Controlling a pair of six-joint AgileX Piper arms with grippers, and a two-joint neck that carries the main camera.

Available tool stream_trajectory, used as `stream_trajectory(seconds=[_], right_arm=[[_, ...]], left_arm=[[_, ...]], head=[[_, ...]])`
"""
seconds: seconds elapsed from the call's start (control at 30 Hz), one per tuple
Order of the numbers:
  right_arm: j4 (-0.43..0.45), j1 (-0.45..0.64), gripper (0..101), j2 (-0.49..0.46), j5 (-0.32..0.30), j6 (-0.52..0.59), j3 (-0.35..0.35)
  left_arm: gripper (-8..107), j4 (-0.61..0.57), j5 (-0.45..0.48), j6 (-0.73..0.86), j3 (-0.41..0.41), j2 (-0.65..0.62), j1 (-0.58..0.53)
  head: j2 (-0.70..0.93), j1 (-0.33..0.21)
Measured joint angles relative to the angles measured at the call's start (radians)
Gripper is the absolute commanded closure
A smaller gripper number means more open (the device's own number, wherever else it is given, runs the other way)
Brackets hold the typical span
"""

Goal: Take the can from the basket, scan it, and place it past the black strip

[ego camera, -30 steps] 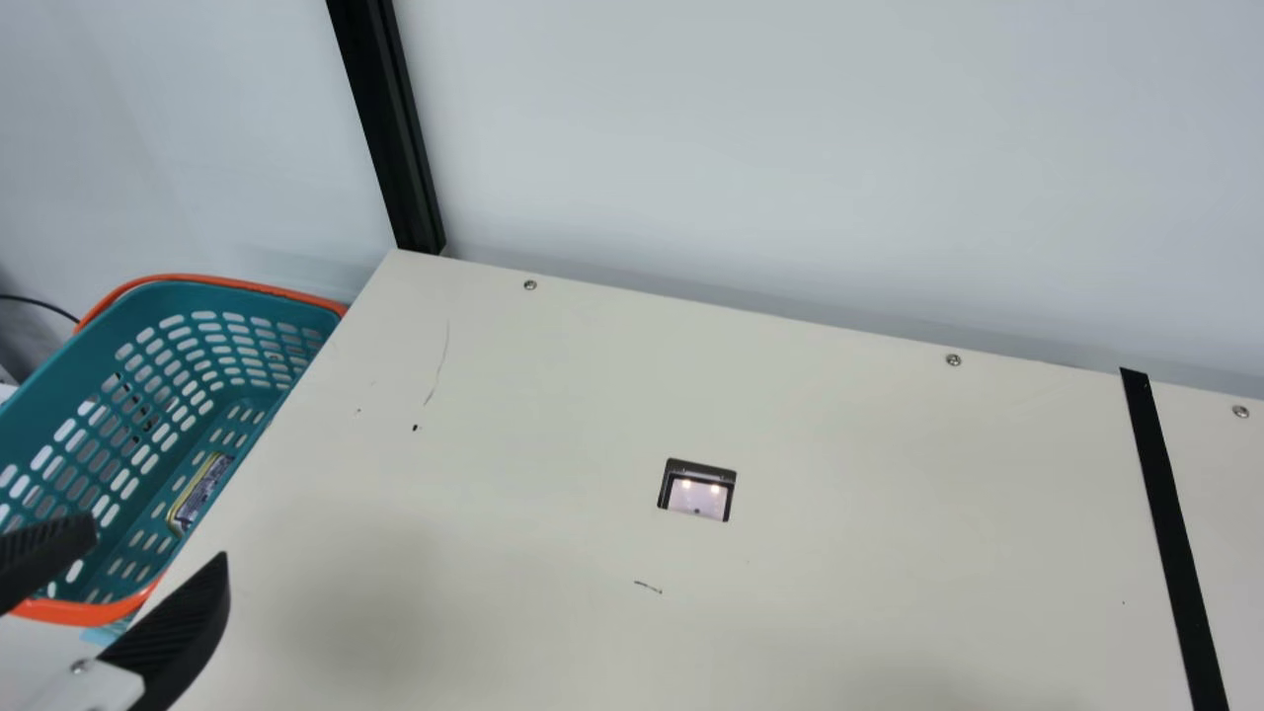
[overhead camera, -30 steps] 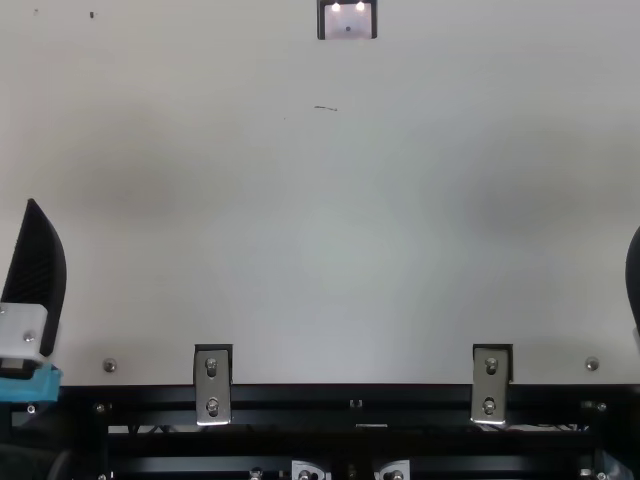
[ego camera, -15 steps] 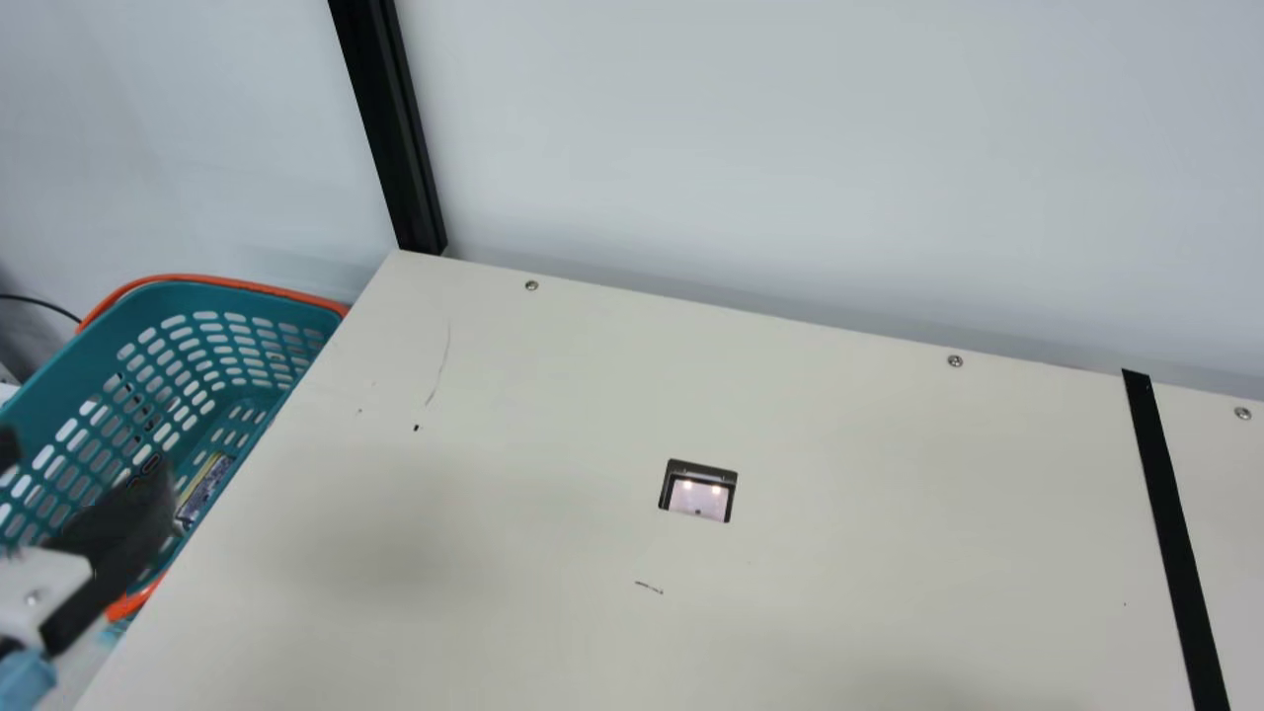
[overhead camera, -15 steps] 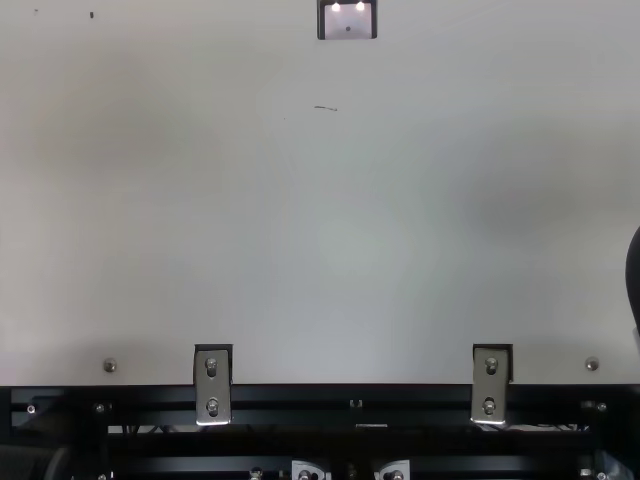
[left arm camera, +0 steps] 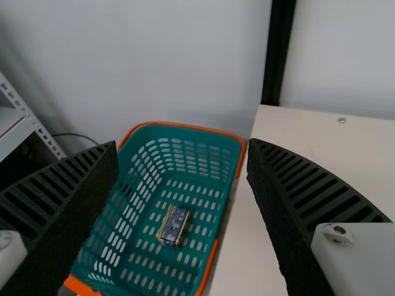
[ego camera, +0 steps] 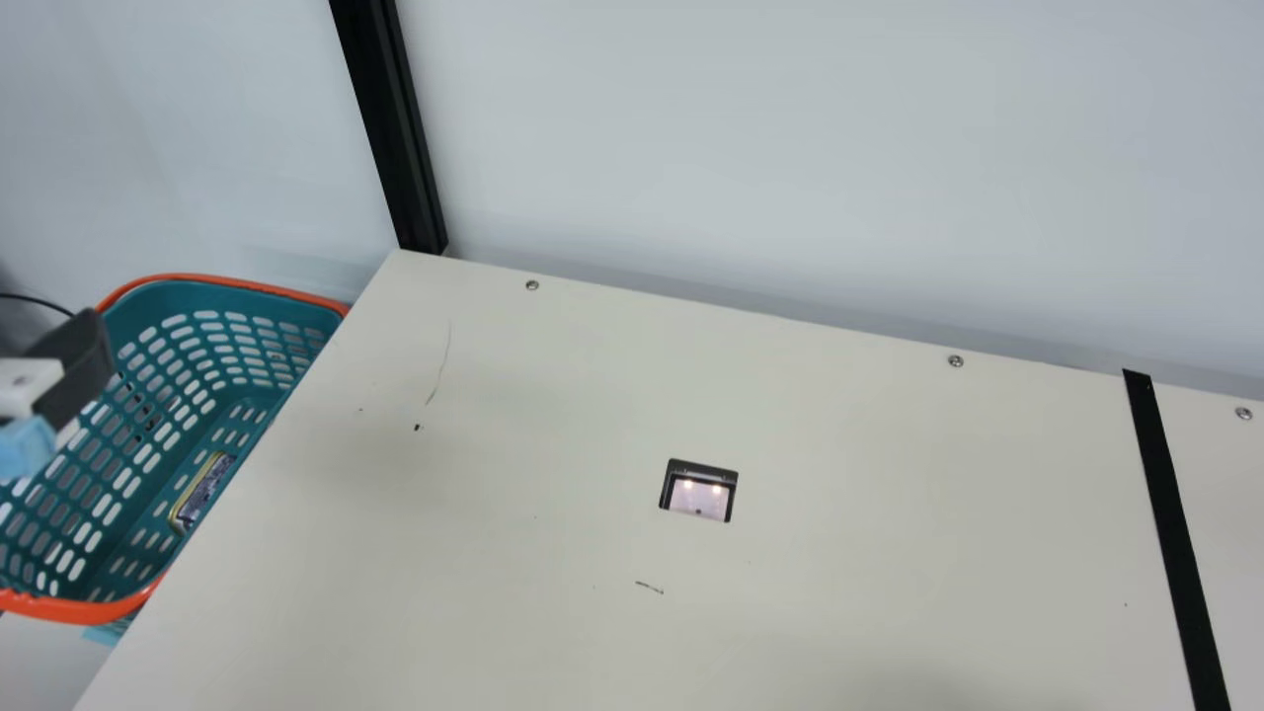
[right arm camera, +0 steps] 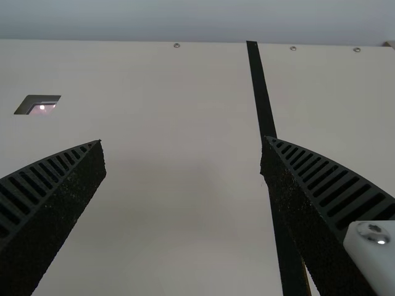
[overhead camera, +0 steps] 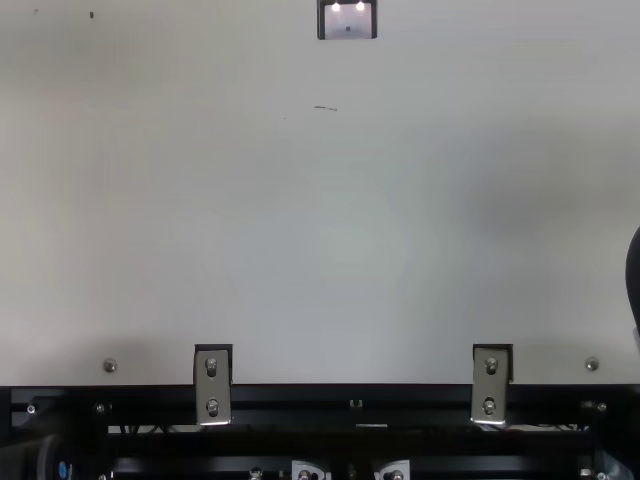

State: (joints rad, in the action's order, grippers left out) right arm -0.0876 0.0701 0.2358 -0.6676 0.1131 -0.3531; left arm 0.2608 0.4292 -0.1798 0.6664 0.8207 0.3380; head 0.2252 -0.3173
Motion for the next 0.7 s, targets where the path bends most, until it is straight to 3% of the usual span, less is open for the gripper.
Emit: stream_trajectory(seconds=[0.33, 0.7], right_arm=[[0.0, 0.0, 0, 0.0, 0.0, 0.0, 0.0], [0.0, 0.0, 0, 0.0, 0.0, 0.0, 0.0]], left_arm=[[9, -0.122, -0.137, 0.243, 0.075, 0.304, 0.235], [9, -0.169, -0.096, 0.462, 0.187, 0.549, 0.35]], head=[[0.0, 0.005], [0.0, 0.005]])
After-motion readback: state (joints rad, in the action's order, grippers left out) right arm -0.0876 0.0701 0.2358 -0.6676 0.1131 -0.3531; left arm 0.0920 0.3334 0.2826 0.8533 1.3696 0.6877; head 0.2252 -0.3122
